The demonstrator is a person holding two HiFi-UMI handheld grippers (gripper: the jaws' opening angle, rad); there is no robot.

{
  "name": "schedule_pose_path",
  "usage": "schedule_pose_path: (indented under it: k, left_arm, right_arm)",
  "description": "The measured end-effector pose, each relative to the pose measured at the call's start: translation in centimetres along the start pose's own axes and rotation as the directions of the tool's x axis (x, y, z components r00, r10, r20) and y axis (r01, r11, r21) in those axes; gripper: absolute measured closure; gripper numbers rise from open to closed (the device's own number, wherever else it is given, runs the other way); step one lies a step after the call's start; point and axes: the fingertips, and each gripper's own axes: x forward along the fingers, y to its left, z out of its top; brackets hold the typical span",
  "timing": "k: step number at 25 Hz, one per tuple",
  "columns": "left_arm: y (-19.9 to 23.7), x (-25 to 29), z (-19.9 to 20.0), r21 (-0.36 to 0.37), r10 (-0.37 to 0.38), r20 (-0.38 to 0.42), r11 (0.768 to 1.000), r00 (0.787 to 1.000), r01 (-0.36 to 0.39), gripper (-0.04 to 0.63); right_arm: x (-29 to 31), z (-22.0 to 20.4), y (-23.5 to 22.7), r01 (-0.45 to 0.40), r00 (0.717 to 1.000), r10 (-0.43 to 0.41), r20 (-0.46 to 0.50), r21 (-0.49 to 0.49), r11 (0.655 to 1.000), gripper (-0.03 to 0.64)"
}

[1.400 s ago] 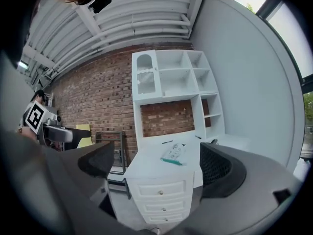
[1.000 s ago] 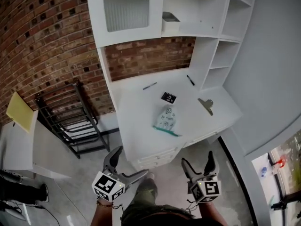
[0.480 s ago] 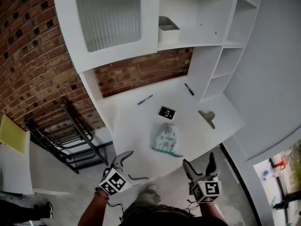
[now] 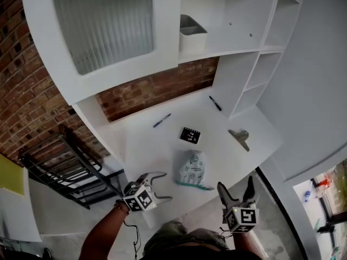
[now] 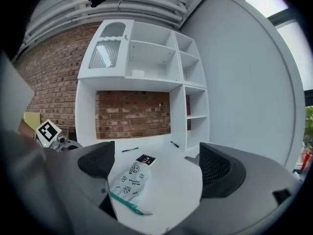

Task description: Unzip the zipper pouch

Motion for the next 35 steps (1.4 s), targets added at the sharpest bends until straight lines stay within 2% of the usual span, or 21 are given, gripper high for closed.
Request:
schedule_pose_path:
  k: [3, 5, 9, 14, 19, 23, 24, 26, 27, 29, 33, 35]
  left_arm:
    - [0.8, 2.7, -1.5, 0.052, -0.092, -0.042, 0.994, 0.995, 0.094, 0.185]
    - [0.8, 4.4, -2.2, 0.079, -0.164, -0.057, 0.983, 0.985, 0.168, 0.214]
    - [0.7, 6.2, -2.5, 0.016, -0.303, -0.013, 0.953, 0.953, 0.303, 0.267]
    - [1.2, 8.4, -4.6, 0.08, -0.364, -0.141, 0.923, 0.921, 0.377, 0.296]
    - [1.2, 9.8, -5.1, 0.093, -0.426, -0.195, 0.889, 0.884, 0.449, 0.301]
    - [1.1, 10.6, -6.1, 0.105, -0.445, -0.259, 0.869, 0.857, 0.483, 0.348]
    - [1.1, 10.8, -6.2, 0.105, -0.445, -0.261, 0.869, 0.857, 0.483, 0.365]
    - [1.3, 11.1, -6.1, 0.083, -0.437, -0.224, 0.882, 0.871, 0.464, 0.386]
    - [1.6, 11.3, -6.0, 0.062, -0.427, -0.2, 0.893, 0.882, 0.446, 0.441]
    - [1.9, 11.7, -5.8, 0.017, -0.404, -0.166, 0.911, 0.9, 0.412, 0.509]
    - [2.1, 11.6, -5.7, -0.065, -0.38, -0.158, 0.925, 0.911, 0.374, 0.535]
    - [2.3, 11.6, -4.8, -0.133, -0.369, -0.115, 0.926, 0.922, 0.353, 0.54]
  right_arm:
    - [0.2, -0.3, -0.1, 0.021, 1.0, -0.021, -0.003, -0.001, 1.0, 0.08]
    - [0.1, -0.4, -0.2, 0.029, 1.0, -0.029, -0.005, 0.0, 1.0, 0.08]
    - [-0.6, -0.7, -0.8, 0.068, 0.998, -0.067, -0.022, 0.027, 0.997, 0.083]
    - [-0.4, -1.7, -2.1, 0.097, 0.994, -0.096, -0.044, 0.026, 0.995, 0.083]
    - [1.1, -1.1, -2.5, 0.079, 0.996, -0.079, -0.041, 0.017, 0.997, 0.083]
    - [2.4, -0.9, -3.4, 0.072, 0.997, -0.072, -0.034, 0.01, 0.997, 0.083]
    - [2.6, -0.9, -3.6, 0.07, 0.997, -0.07, -0.031, 0.005, 0.998, 0.083]
    - [3.1, -0.9, -4.0, 0.068, 0.997, -0.067, -0.03, 0.004, 0.998, 0.083]
    - [3.4, -0.9, -4.3, 0.068, 0.997, -0.068, -0.032, 0.01, 0.998, 0.083]
    - [3.7, -1.0, -4.6, 0.07, 0.997, -0.069, -0.039, 0.021, 0.997, 0.083]
    - [3.9, -1.2, -4.7, 0.059, 0.997, -0.058, -0.042, 0.024, 0.998, 0.084]
    - [3.9, -1.2, -4.7, 0.051, 0.998, -0.05, -0.04, 0.028, 0.998, 0.083]
